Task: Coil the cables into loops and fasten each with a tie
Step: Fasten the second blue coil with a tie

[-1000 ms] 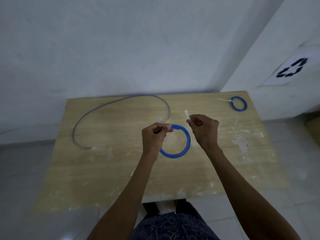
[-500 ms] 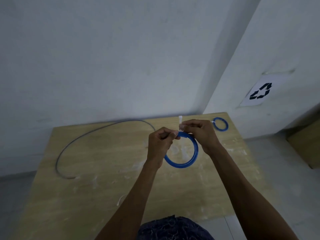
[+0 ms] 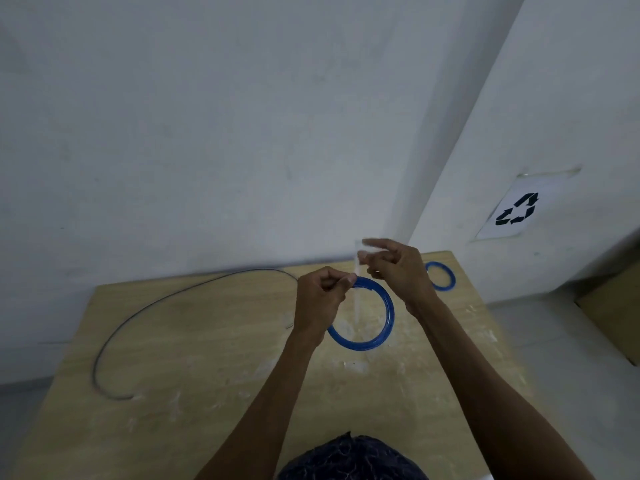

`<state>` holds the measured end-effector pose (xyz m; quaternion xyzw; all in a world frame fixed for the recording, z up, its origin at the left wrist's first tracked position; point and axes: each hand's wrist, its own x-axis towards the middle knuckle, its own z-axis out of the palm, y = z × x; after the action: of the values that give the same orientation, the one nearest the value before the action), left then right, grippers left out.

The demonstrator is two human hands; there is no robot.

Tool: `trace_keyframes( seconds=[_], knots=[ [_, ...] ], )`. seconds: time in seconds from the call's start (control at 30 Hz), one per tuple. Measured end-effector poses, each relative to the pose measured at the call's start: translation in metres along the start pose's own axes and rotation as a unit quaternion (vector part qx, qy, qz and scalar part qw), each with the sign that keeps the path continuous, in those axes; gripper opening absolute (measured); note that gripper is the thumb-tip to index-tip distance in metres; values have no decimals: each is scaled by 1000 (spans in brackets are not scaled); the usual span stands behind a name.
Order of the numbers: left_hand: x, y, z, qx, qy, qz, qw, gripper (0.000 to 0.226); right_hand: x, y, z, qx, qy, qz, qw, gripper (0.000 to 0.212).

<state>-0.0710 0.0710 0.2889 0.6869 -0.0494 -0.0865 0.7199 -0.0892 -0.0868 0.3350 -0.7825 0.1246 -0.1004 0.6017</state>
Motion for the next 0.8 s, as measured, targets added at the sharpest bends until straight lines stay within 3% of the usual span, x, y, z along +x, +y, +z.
trace_keyframes(
  seconds=[0.07, 0.17, 0.27, 0.33, 0.43, 0.6, 0.7, 0.8],
  knots=[
    [11, 3, -5, -28, 38, -18, 999, 9, -1, 5, 1, -88, 53, -160, 982, 33],
    [24, 10, -14, -67, 57, -35, 996, 7, -5, 17, -4, -259, 11, -369, 893, 40],
    [28, 13, -14, -41, 67, -22, 997, 5, -5, 27, -1, -373, -71, -406, 832, 34],
    [27, 13, -10, -22, 67, -15, 997, 4, -3, 31, 3, -404, -76, -401, 819, 27],
    [25, 14, -8, -57, 57, -35, 996, 7, -3, 35, 7, -370, -54, -422, 826, 15],
    [25, 15, -7, -148, 65, -90, 983, 6, -9, 35, 10, -282, -17, -448, 848, 13],
    [25, 16, -3, -190, 99, -105, 971, 5, -18, 35, 19, -243, -29, -416, 876, 13],
    [24, 18, 2, -192, 109, -102, 970, 7, -24, 33, 23, -162, 10, -338, 927, 12]
  ],
)
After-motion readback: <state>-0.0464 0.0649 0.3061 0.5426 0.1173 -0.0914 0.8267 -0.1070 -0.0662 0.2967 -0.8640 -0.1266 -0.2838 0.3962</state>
